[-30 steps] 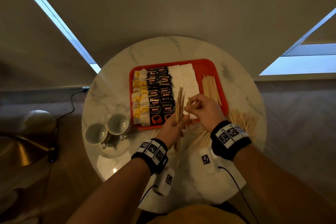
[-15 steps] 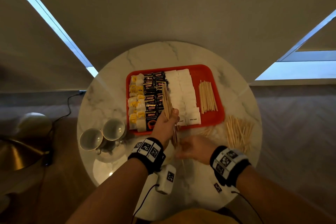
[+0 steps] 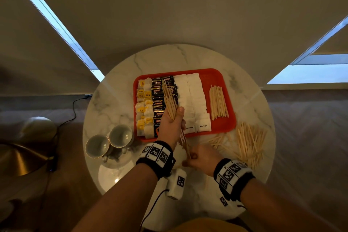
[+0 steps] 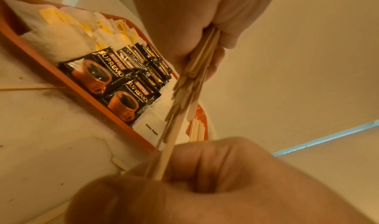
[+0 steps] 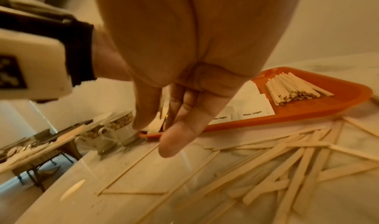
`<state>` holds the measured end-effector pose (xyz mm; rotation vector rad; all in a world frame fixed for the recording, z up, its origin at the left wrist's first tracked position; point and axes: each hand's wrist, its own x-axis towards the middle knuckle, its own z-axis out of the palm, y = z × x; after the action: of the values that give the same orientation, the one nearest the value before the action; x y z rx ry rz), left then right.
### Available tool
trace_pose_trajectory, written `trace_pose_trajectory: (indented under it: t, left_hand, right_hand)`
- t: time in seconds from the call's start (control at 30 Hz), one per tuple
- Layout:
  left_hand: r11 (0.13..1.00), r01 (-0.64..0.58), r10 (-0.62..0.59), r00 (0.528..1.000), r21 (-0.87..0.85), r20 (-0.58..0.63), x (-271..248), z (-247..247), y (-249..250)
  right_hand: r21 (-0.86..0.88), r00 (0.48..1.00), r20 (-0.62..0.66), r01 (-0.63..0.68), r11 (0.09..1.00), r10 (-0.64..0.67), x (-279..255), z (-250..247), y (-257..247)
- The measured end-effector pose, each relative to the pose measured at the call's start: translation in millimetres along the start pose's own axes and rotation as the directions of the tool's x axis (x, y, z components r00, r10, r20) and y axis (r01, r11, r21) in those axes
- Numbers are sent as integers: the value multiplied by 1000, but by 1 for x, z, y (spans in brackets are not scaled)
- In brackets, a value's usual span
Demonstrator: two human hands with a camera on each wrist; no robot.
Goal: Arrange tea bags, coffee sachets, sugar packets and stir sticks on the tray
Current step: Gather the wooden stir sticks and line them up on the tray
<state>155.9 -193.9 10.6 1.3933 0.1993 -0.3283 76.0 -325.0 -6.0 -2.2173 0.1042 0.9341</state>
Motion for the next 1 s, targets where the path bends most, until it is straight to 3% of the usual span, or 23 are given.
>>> trace_pose_trajectory:
  t: [0.23,0.3,0.4,0.57,0.63,0.73,0.83,0.9,1.0]
  left_hand:
    - [1000,14,-13,998,-4,56,-5,7,2]
    - [1000,12,-12,999,12,45,-3,6,3]
    - [1000,8,-8,1000,6,25,-1,5,7]
    - [1000,22,-22,994,10,103,-10,14,8]
    - [1000,-10,9,995,14,97,-9,15,11]
    - [996,-78,76,996,30,55,-1,13,20]
    - [994,-105,104,994,22,30,3,15,26]
    - [996,-94,93,993,9,69,-2,21,23]
    - [996,-70,63,989,51,133,-13,28,10]
  right_hand:
    - [240,999,-47,-4,971,16,0,-4,-11]
    - [139,1000,-11,-15,990,17,-1,-3,-8]
    - [-147,999,42,34,989,-28,-2,-2,-7]
    - [-98,953,-206,204,974,-221,0,-14,-22]
    - [-182,972,-138,161,970,-188,4,-14,-19]
    - [-349,993,84,102,932,-77,-2,-7,-16]
    - [-455,957,242,257,852,-160,-14,2,-18]
    - [-473,952,198,301,828,-233,-13,1,-24]
    - [-542,980,57,189,819,-189,-1,-10,-38]
